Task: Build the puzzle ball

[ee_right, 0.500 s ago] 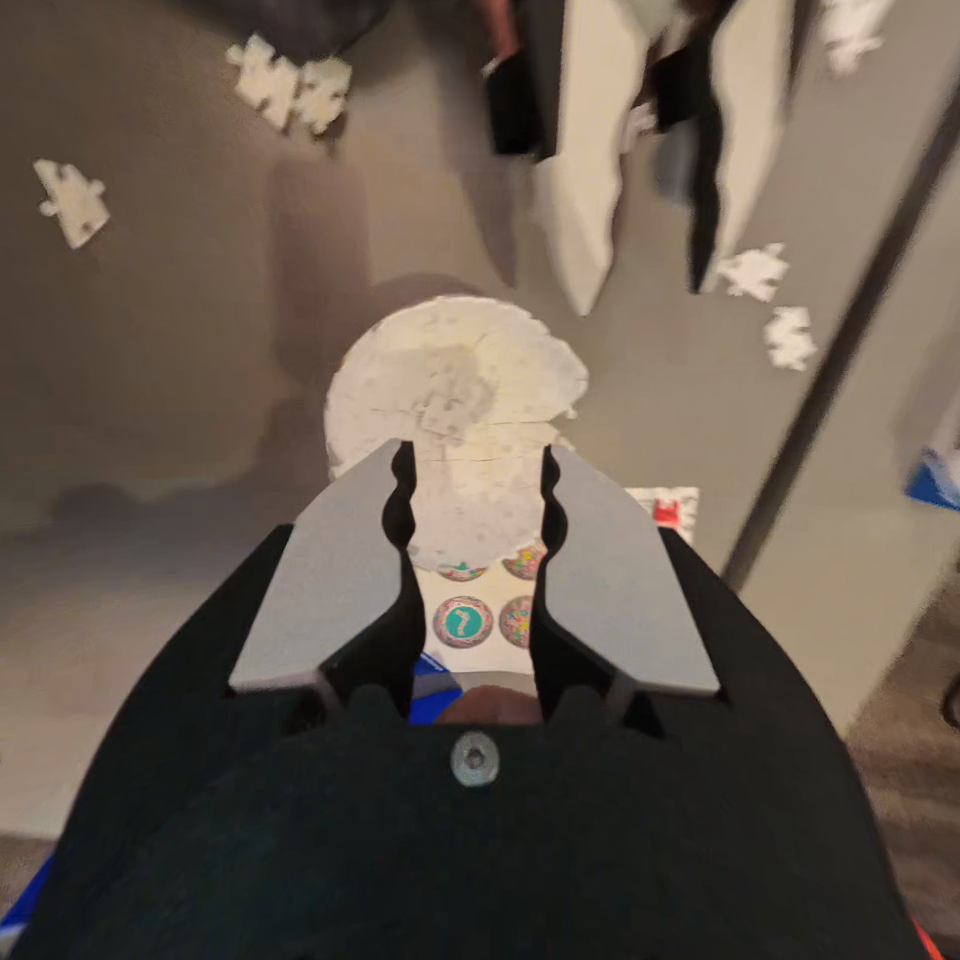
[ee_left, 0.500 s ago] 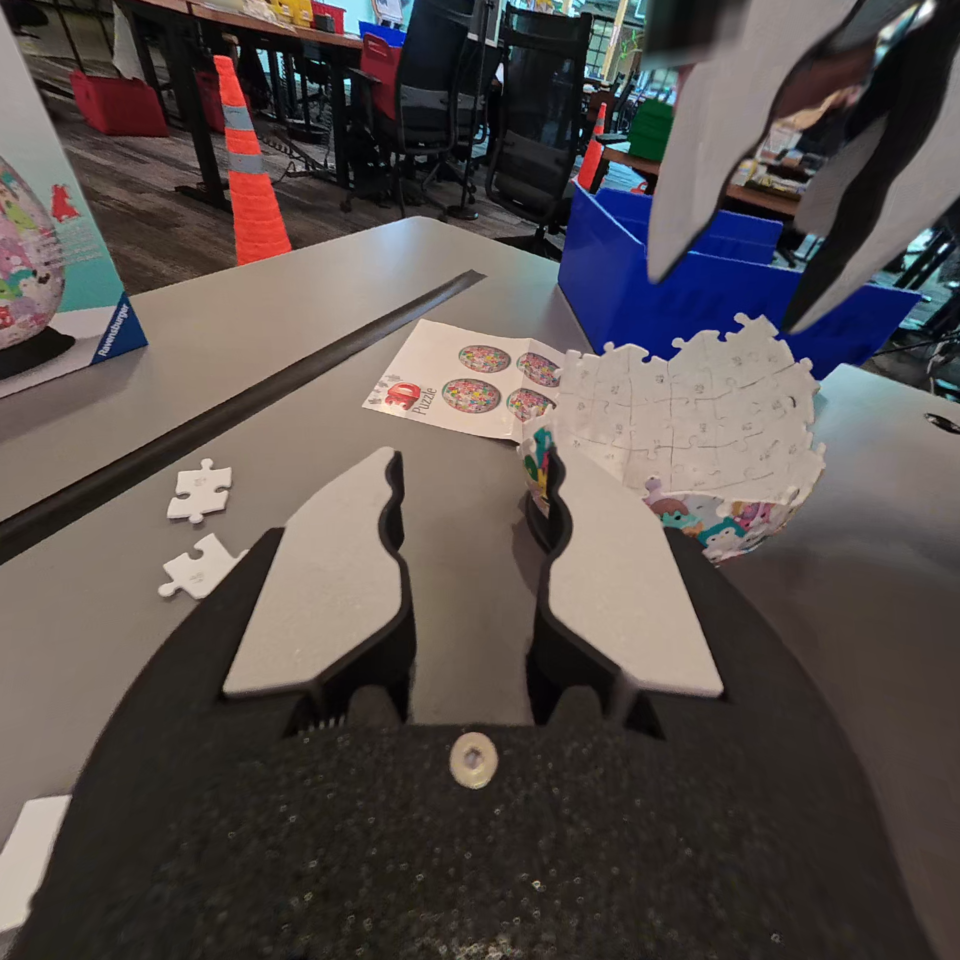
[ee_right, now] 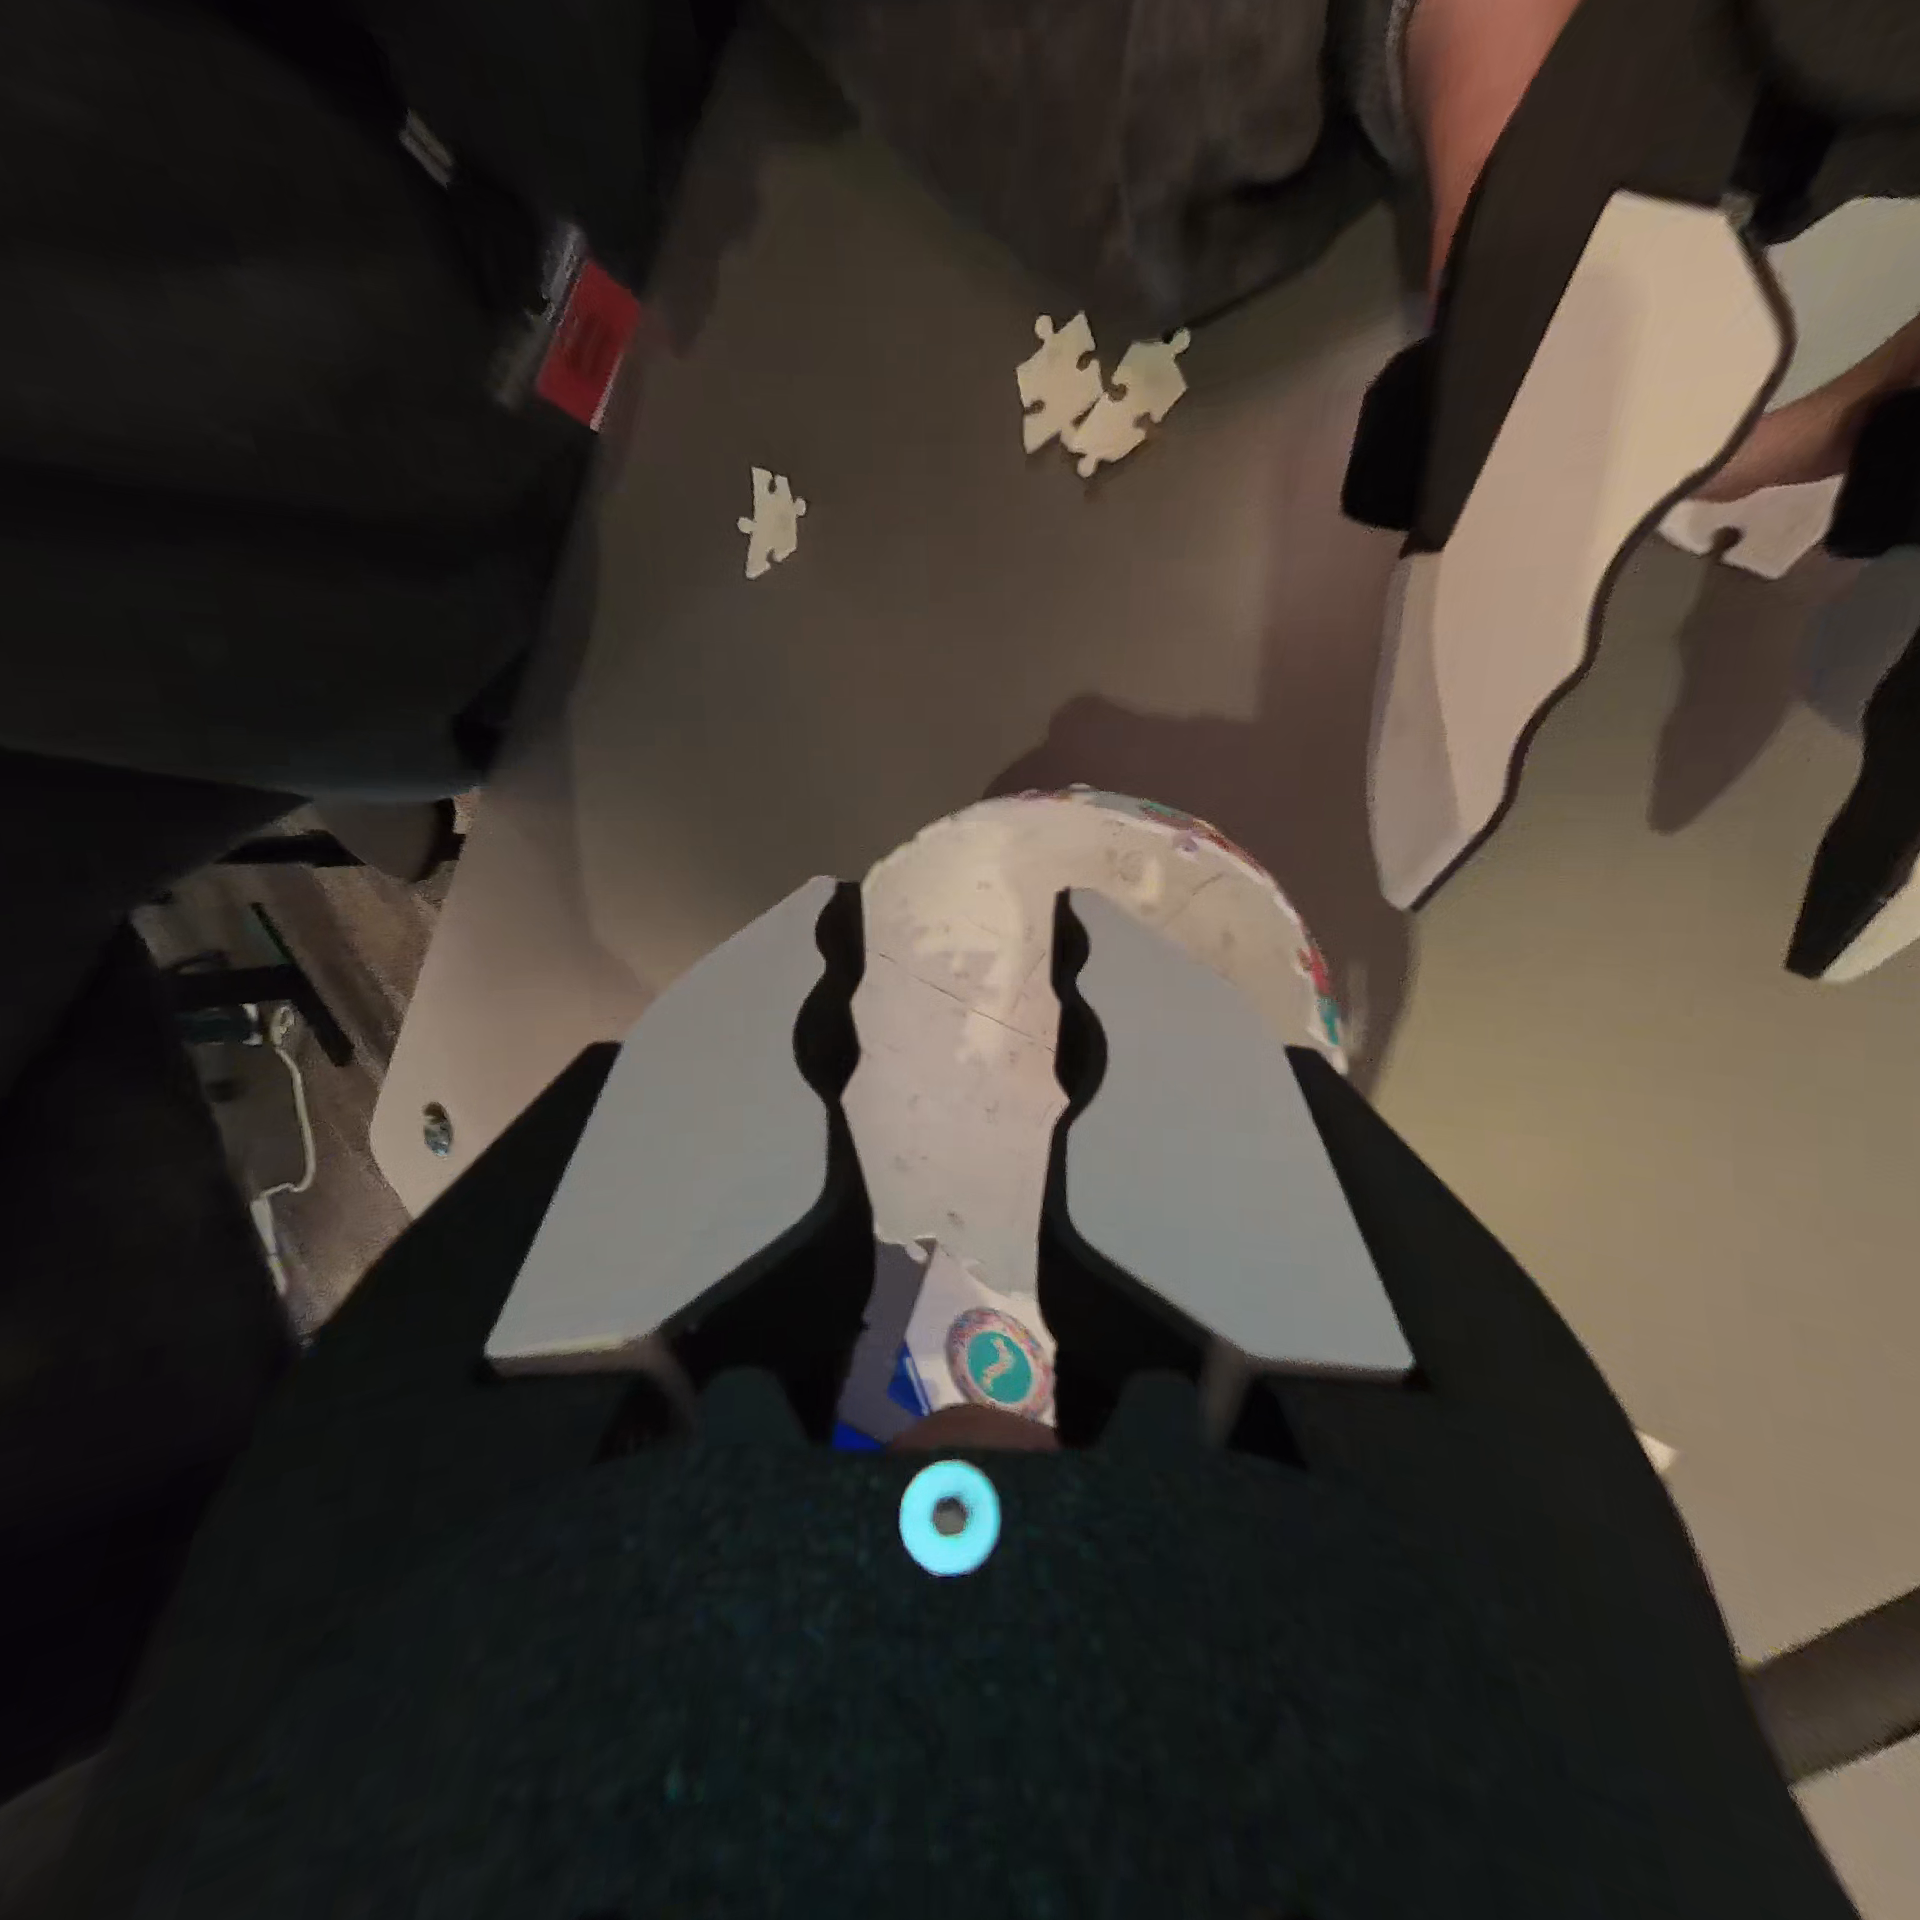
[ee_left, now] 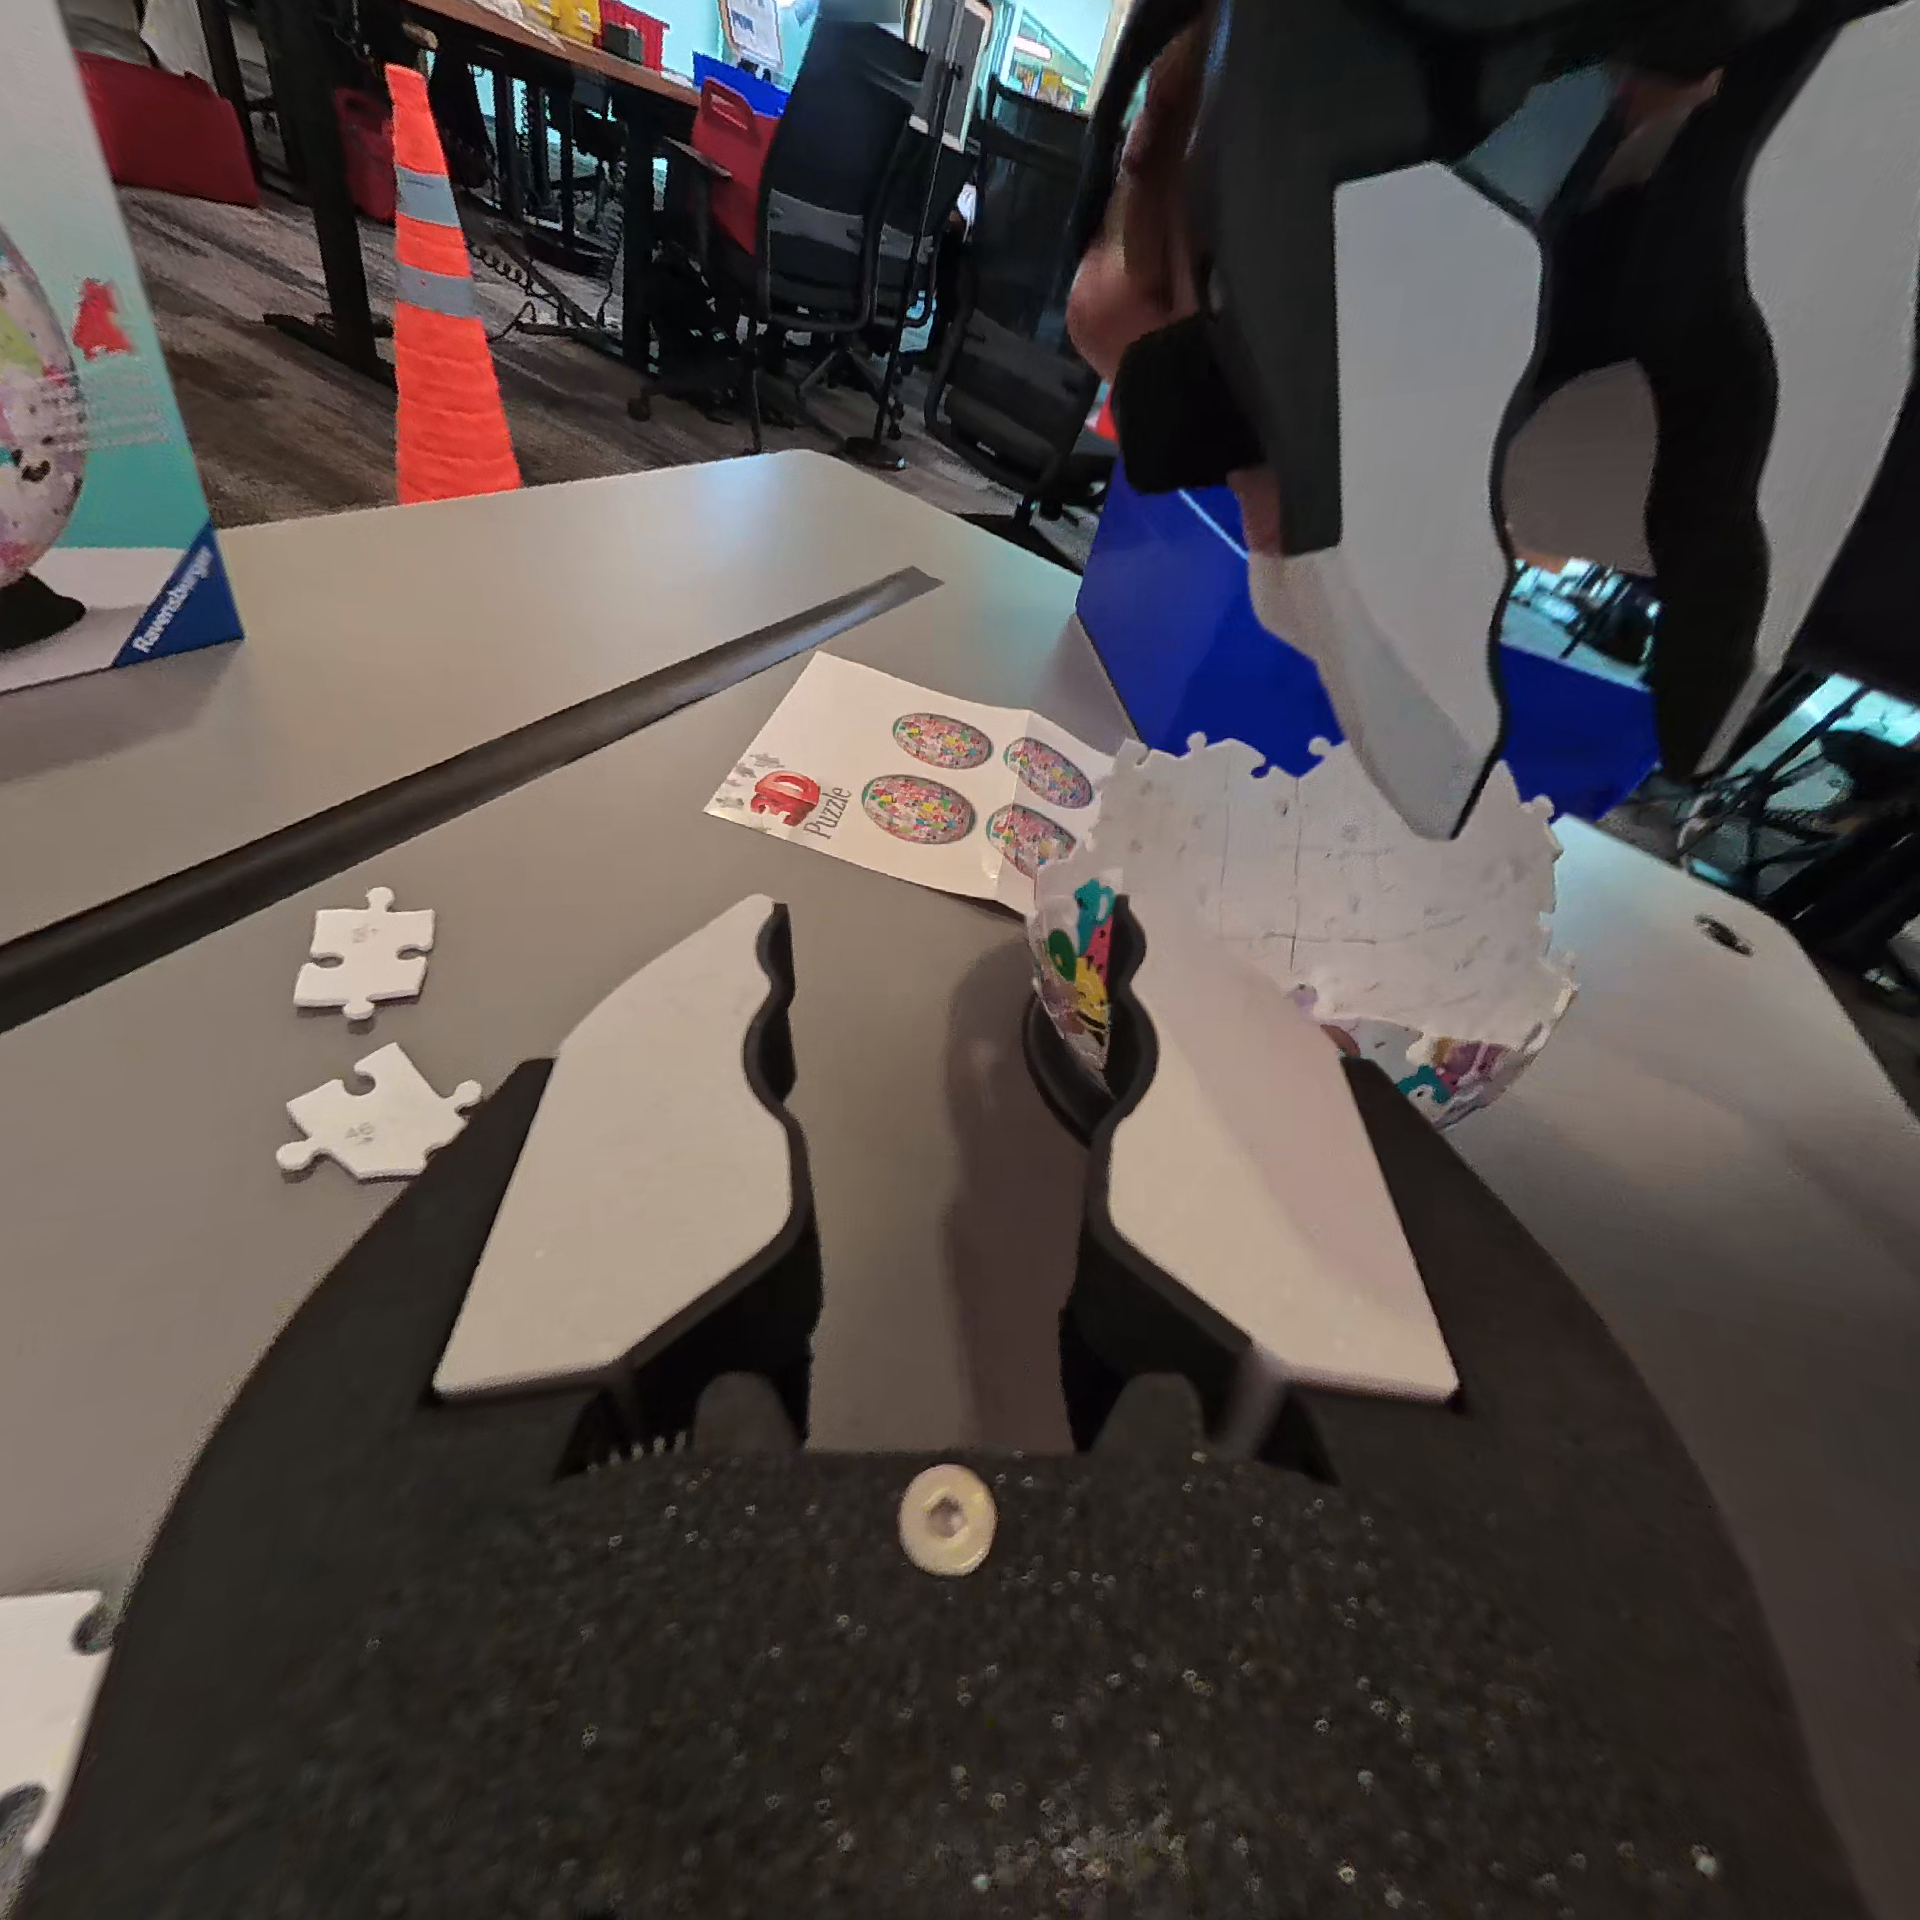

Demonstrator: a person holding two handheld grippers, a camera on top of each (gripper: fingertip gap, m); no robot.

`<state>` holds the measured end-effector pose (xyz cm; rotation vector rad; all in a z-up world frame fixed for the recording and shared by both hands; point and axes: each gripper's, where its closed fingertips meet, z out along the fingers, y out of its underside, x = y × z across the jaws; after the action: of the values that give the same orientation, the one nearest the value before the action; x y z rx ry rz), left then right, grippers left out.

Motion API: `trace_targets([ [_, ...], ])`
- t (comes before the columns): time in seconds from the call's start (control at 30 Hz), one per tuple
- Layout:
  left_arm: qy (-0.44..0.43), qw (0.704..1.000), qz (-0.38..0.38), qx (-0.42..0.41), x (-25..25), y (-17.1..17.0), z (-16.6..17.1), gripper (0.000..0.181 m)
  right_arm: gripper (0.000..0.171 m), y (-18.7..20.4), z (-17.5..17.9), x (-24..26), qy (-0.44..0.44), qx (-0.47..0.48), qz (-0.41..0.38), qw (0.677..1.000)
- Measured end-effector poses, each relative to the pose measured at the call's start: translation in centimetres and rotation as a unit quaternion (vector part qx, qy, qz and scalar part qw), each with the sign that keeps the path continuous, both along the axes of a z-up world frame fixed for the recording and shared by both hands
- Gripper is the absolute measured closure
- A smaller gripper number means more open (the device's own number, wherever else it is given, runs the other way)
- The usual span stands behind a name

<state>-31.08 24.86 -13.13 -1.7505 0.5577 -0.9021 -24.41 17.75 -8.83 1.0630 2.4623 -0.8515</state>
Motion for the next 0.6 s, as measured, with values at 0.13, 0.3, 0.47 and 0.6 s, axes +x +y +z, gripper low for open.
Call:
trace_targets([
  [0.13, -0.029, 0.999, 0.003, -0.017, -0.8, 0.2, 0.2, 0.124, 0.141, 2.2, -2.3, 0.4, 0.050, 0.063, 0.025, 0.996],
  [0.3, -0.024, 1.000, 0.008, -0.015, -0.9, 0.2, 0.1, 0.124, 0.141, 3.3, -5.3, 0.8, 0.088, 0.101, 0.055, 0.989],
  [0.47, -0.019, 1.000, 0.006, -0.018, -0.7, 0.3, 0.0, 0.124, 0.141, 3.7, -7.8, 1.5, 0.141, 0.165, 0.126, 0.968],
  [0.6, -0.021, 0.999, 0.003, -0.024, -0.7, 0.3, -0.1, 0.124, 0.146, 3.2, -9.4, 2.5, 0.114, 0.167, 0.159, 0.966],
])
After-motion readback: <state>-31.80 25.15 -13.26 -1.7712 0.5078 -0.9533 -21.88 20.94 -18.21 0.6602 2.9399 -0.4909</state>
